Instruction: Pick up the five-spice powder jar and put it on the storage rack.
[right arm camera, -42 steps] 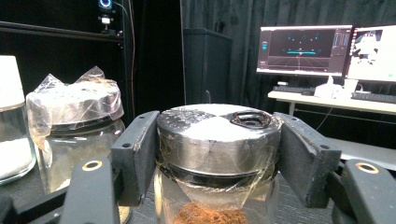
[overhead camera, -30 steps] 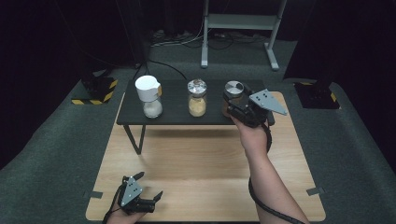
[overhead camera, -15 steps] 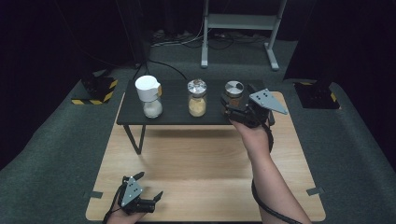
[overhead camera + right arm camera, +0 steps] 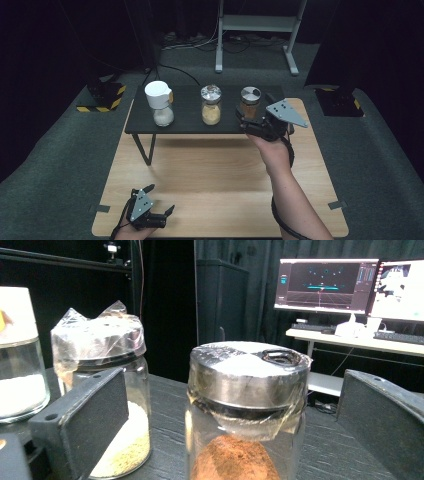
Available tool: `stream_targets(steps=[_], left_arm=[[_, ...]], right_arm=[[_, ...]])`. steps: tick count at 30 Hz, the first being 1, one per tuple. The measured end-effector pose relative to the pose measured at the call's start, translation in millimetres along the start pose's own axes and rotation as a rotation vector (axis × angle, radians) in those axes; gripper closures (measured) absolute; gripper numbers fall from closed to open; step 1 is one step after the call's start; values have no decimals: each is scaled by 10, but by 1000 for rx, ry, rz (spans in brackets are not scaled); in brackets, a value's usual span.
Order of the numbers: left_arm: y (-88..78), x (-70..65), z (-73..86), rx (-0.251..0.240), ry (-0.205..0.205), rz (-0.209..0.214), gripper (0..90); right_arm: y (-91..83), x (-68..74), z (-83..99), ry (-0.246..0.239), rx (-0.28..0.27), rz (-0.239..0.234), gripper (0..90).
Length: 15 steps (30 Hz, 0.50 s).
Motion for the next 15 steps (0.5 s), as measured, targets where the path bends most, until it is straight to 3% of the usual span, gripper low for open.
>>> stream_targets(steps=[15], left_arm=[[4, -1, 0, 3, 4, -3, 11]], right_arm=[[-203, 63, 74, -10, -7, -10, 0]])
Point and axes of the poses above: each handheld gripper's, and its own axes: y roughly forward along the jaws, z roughly out of its underside, x roughly to its left, the point moved 10 cm from there along y, roughly forward along the jaws, and after that the axes turned 15 degrees about x, right-handed, at the moved point
